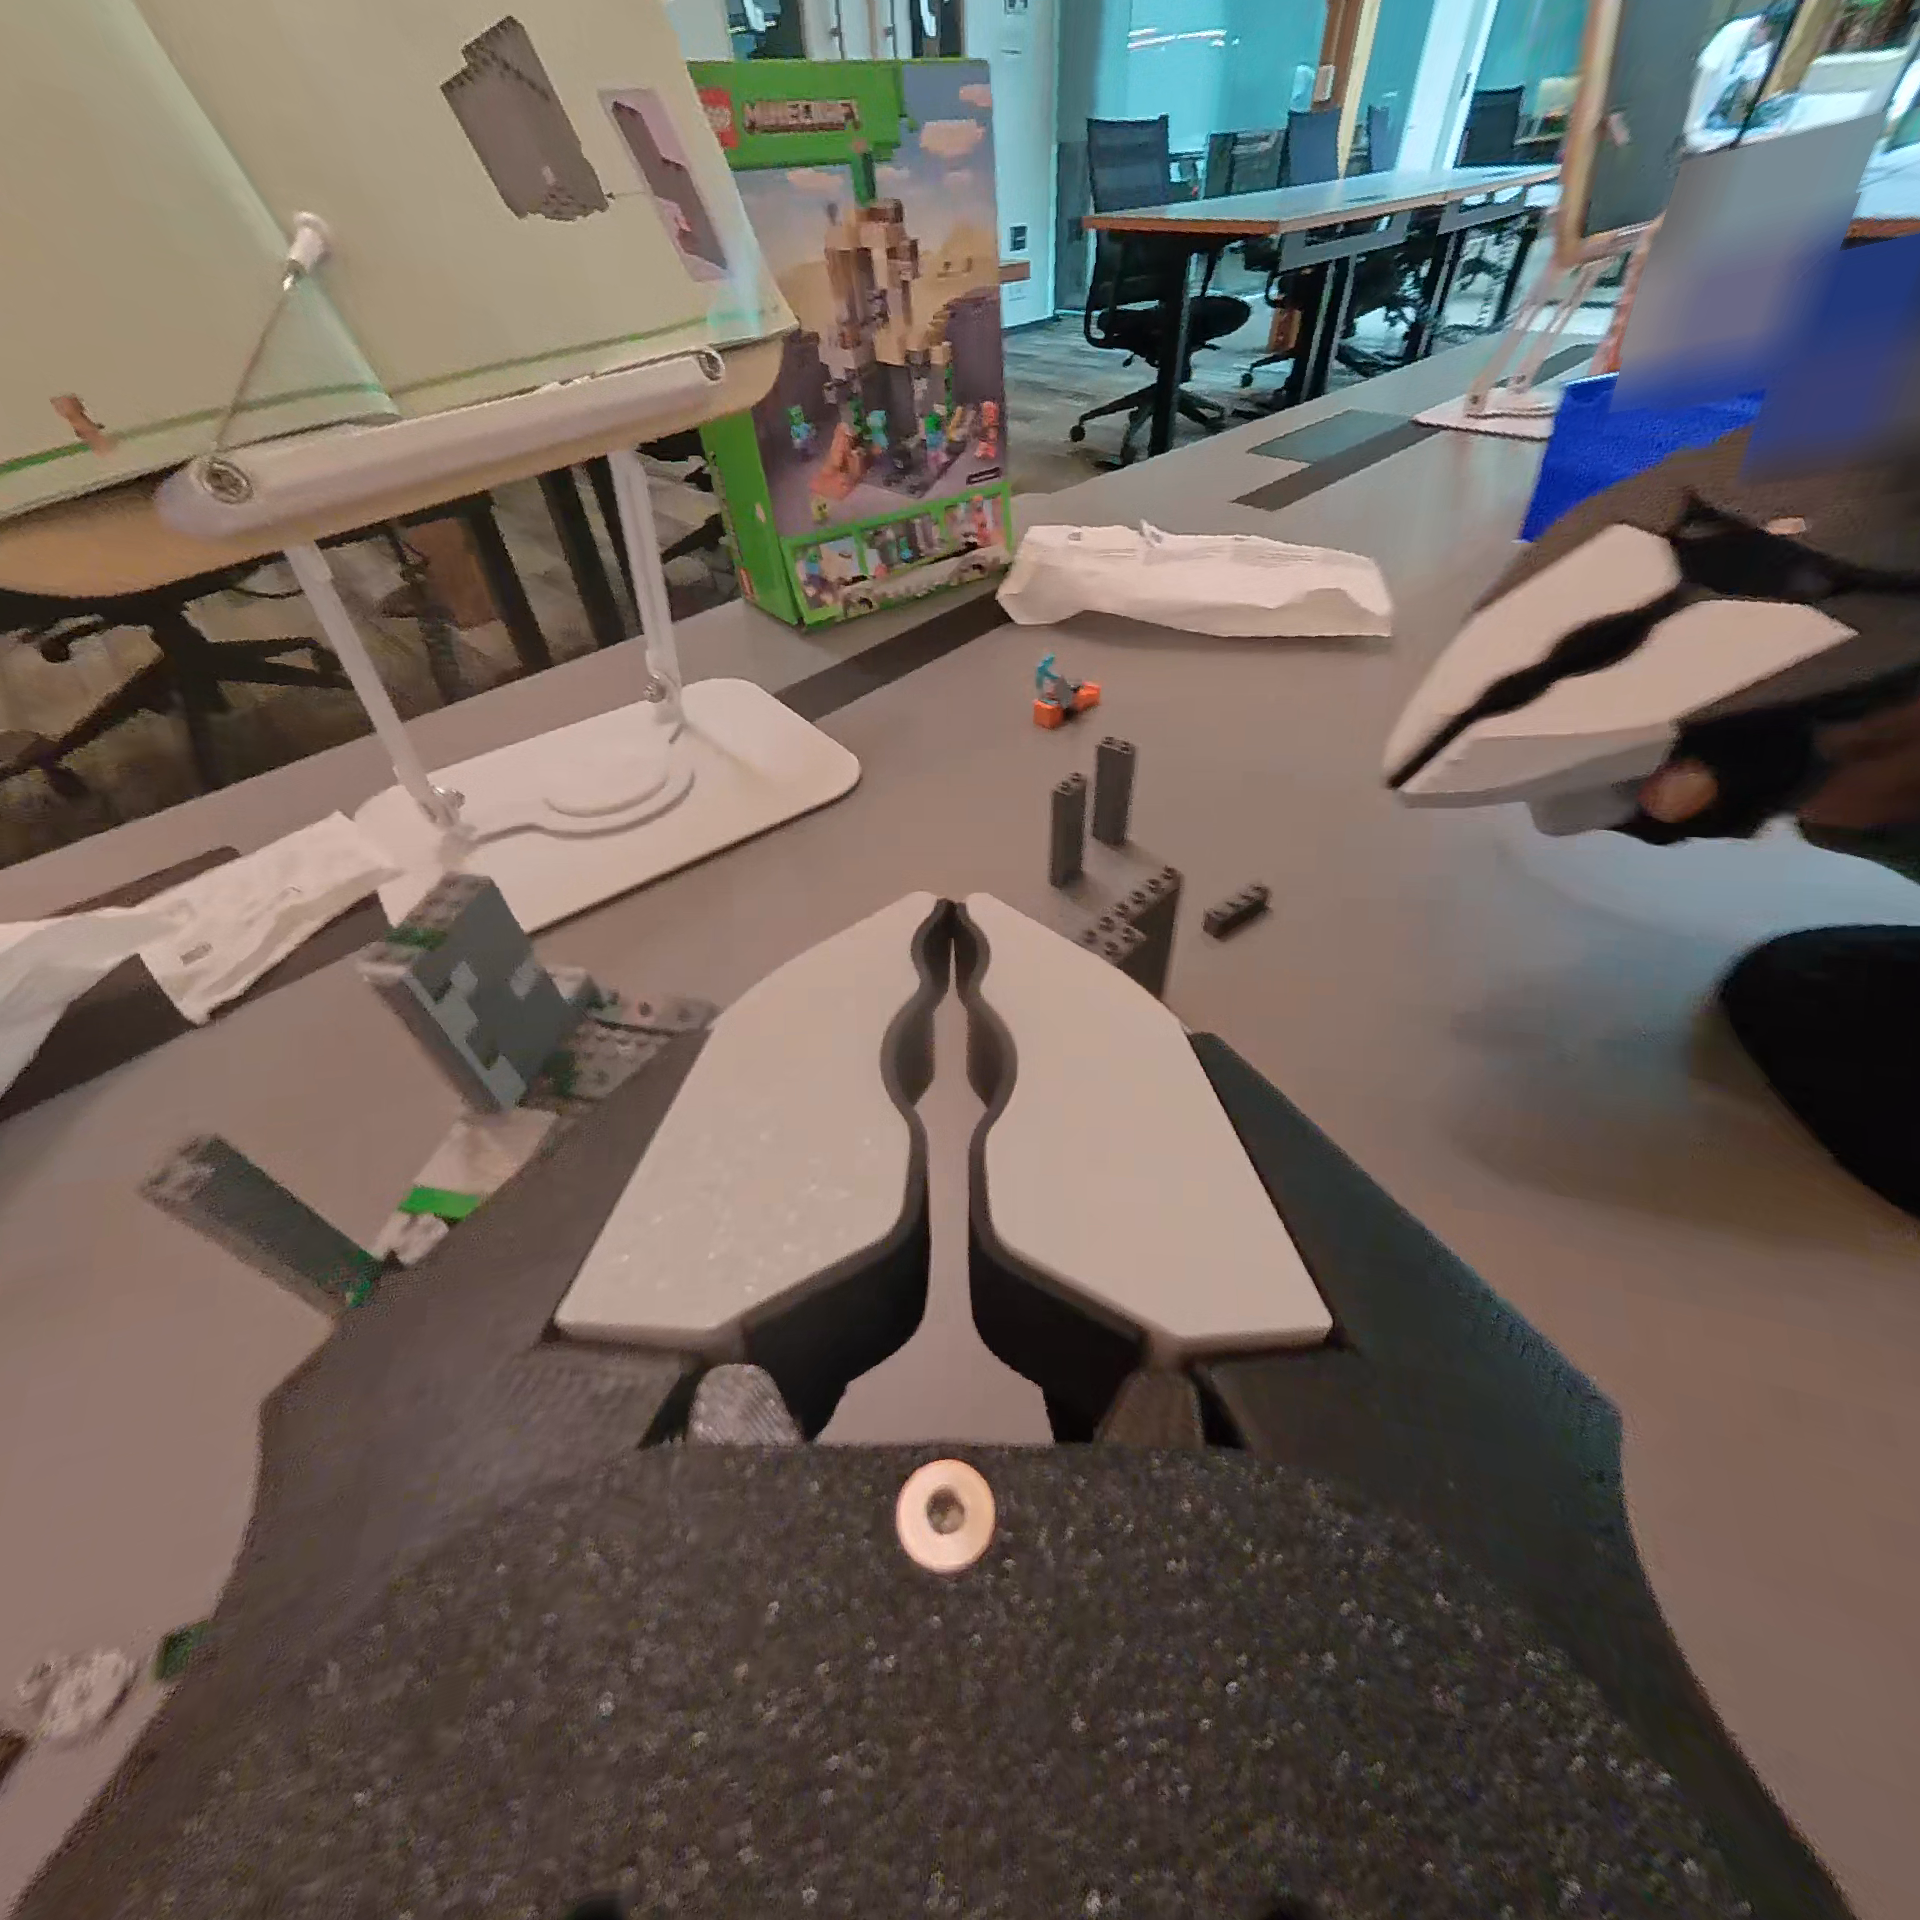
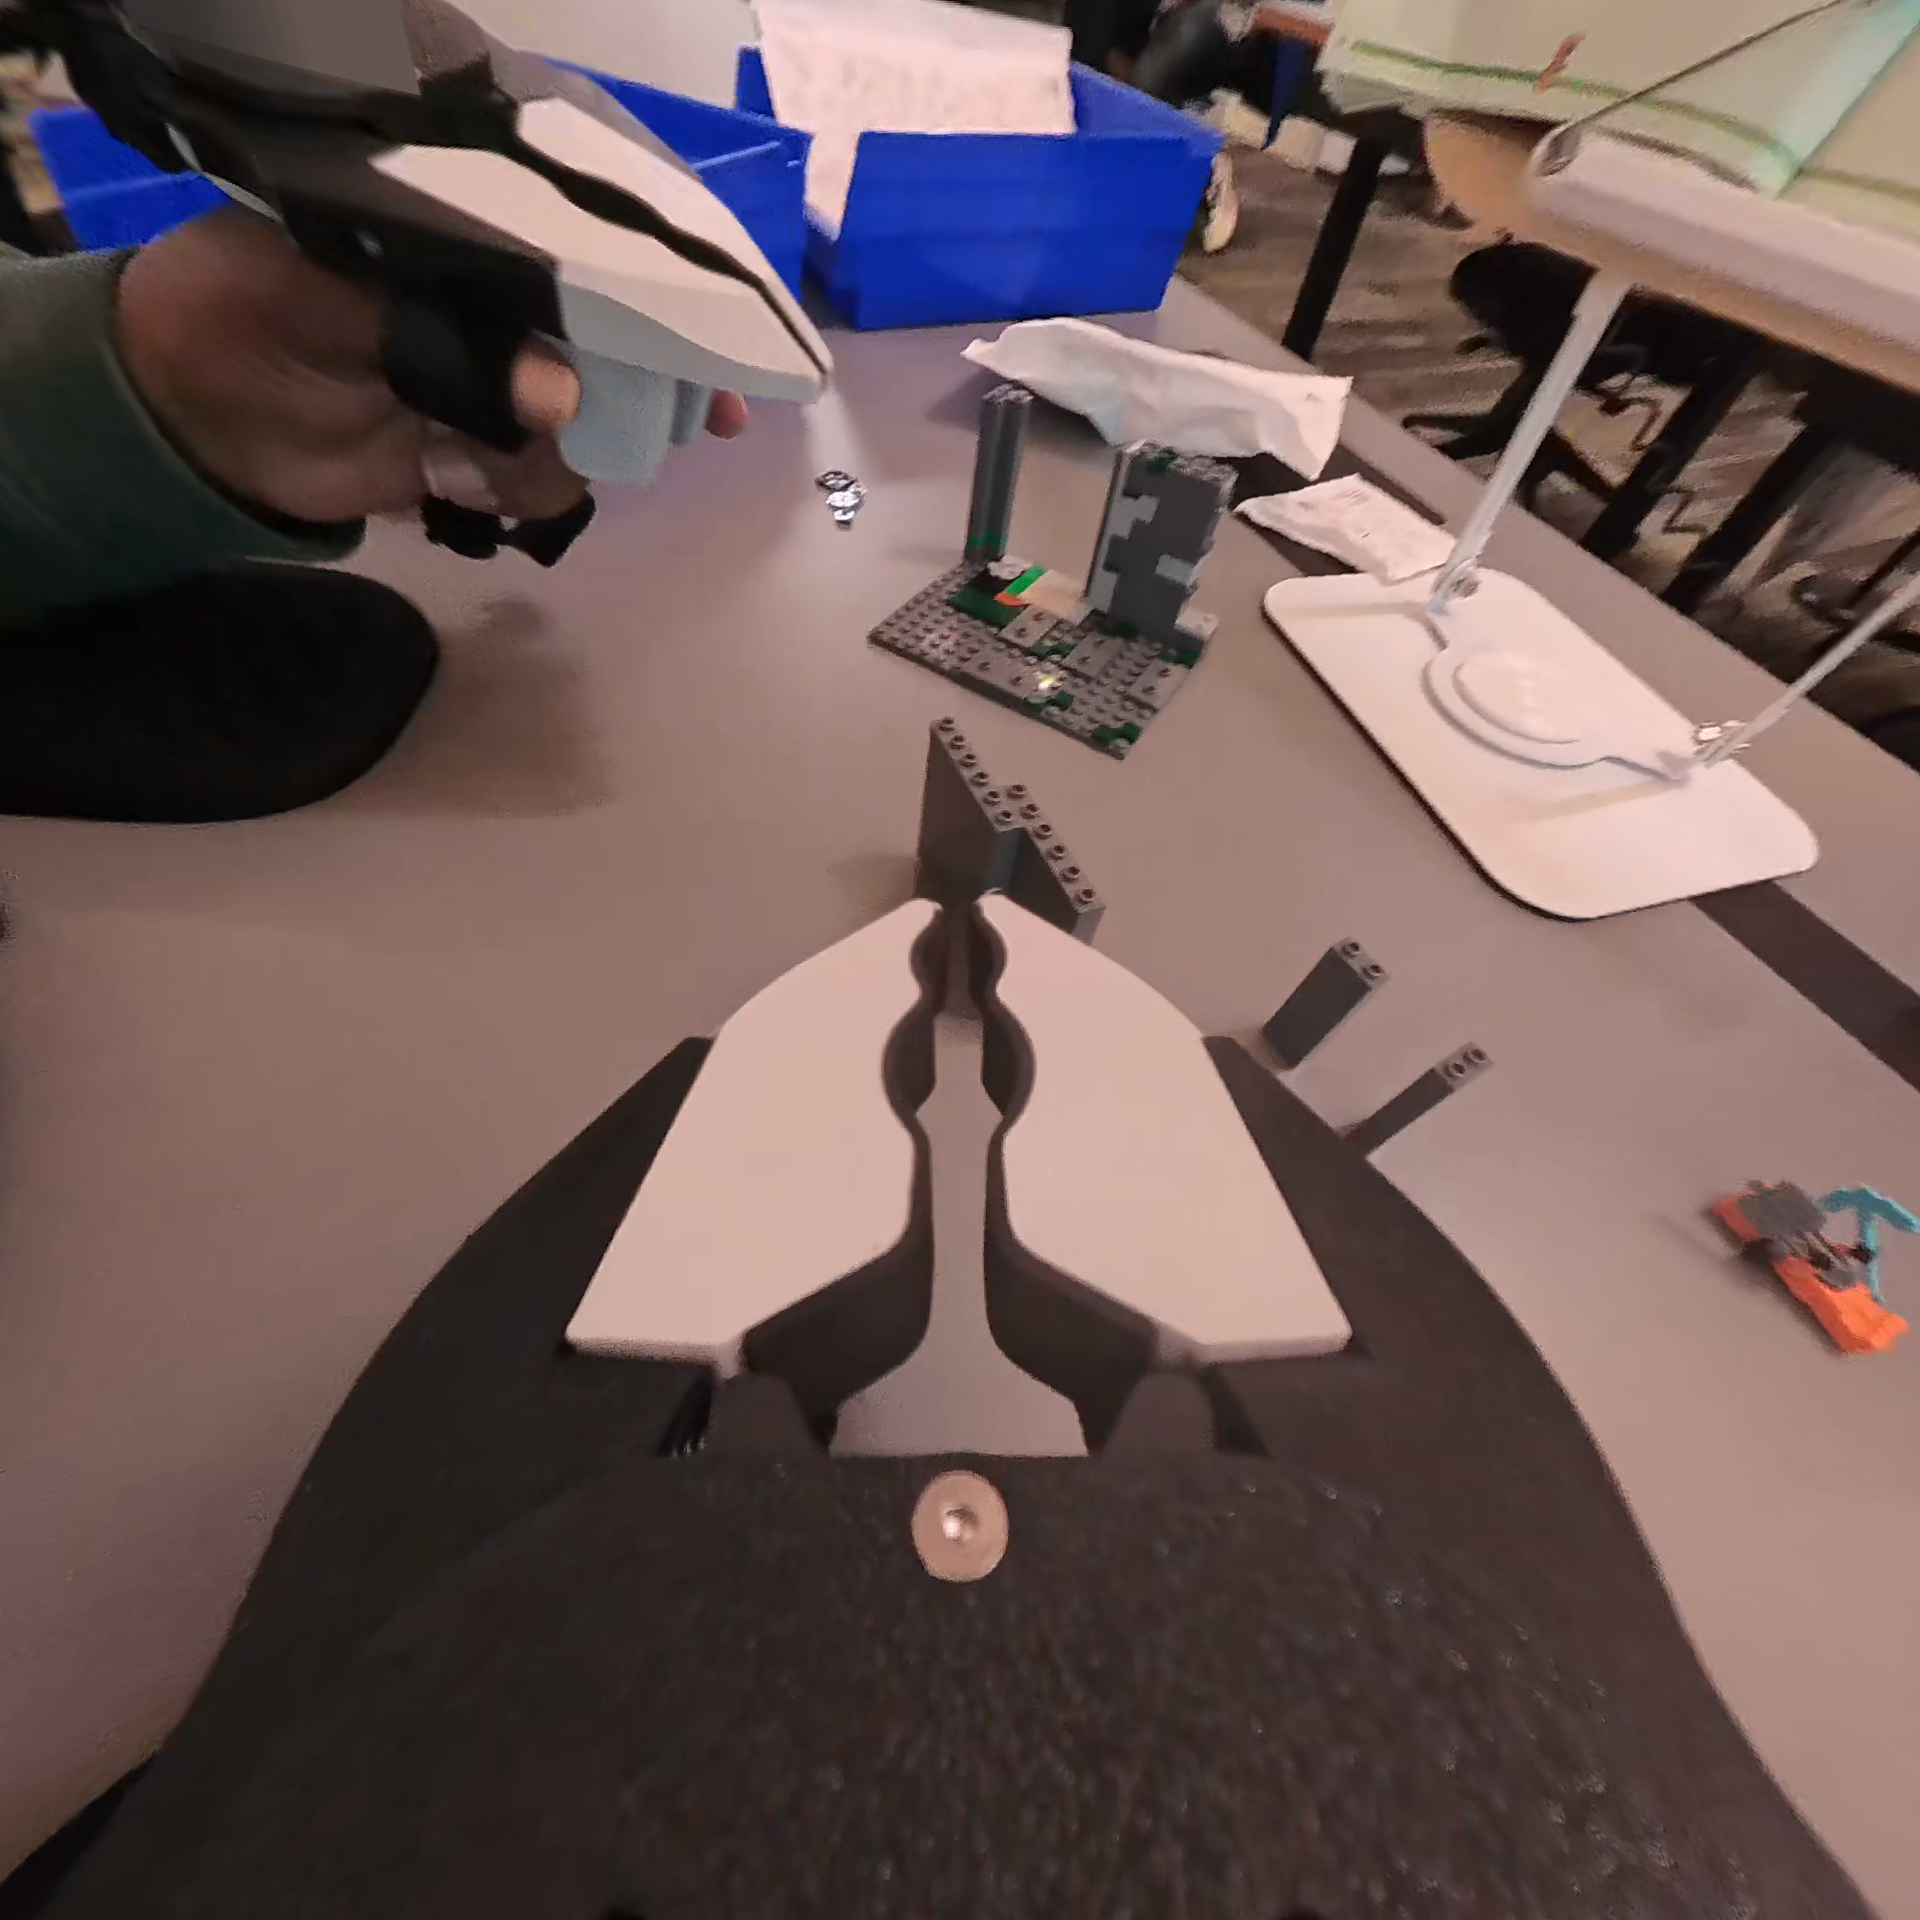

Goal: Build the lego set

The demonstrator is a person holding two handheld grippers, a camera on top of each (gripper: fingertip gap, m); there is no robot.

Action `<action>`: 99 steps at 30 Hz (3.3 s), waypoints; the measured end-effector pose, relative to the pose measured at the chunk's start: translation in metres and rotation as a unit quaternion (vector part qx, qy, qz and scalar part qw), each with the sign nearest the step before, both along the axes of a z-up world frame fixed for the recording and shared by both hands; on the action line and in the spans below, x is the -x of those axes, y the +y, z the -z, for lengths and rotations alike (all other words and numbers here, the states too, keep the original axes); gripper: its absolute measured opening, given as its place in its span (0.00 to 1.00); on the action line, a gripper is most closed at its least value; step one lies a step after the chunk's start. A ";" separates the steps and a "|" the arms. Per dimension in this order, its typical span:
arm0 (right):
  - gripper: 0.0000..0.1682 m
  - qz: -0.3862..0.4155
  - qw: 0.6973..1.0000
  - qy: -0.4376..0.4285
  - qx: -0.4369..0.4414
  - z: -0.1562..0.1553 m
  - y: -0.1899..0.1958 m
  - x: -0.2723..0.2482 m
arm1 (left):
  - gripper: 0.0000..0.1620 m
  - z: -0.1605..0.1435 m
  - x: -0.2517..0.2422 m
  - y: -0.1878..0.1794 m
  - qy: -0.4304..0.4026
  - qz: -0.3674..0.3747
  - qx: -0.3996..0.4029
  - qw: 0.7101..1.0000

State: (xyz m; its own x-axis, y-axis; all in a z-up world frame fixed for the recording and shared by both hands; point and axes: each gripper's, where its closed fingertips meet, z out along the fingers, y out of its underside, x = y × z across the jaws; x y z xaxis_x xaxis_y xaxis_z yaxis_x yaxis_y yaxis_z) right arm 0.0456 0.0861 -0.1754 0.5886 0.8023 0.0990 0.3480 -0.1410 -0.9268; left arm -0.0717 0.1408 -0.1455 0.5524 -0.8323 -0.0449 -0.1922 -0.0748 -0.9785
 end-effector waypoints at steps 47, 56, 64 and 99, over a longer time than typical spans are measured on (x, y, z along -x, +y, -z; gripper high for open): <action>0.06 0.107 0.994 -0.016 0.016 0.045 0.032 -0.054 | 0.22 0.063 -0.041 0.018 0.083 0.196 0.014 0.977; 0.06 0.112 0.993 -0.023 0.023 0.052 0.033 -0.053 | 0.12 0.015 -0.038 -0.007 0.013 0.146 -0.041 0.988; 0.06 0.121 0.992 -0.024 0.014 0.050 0.033 -0.054 | 0.00 0.020 -0.053 -0.023 -0.028 0.144 0.003 0.989; 0.04 -0.136 0.913 -0.376 0.079 0.065 0.112 -0.031 | 0.00 0.046 -0.058 -0.019 0.025 0.146 -0.013 0.989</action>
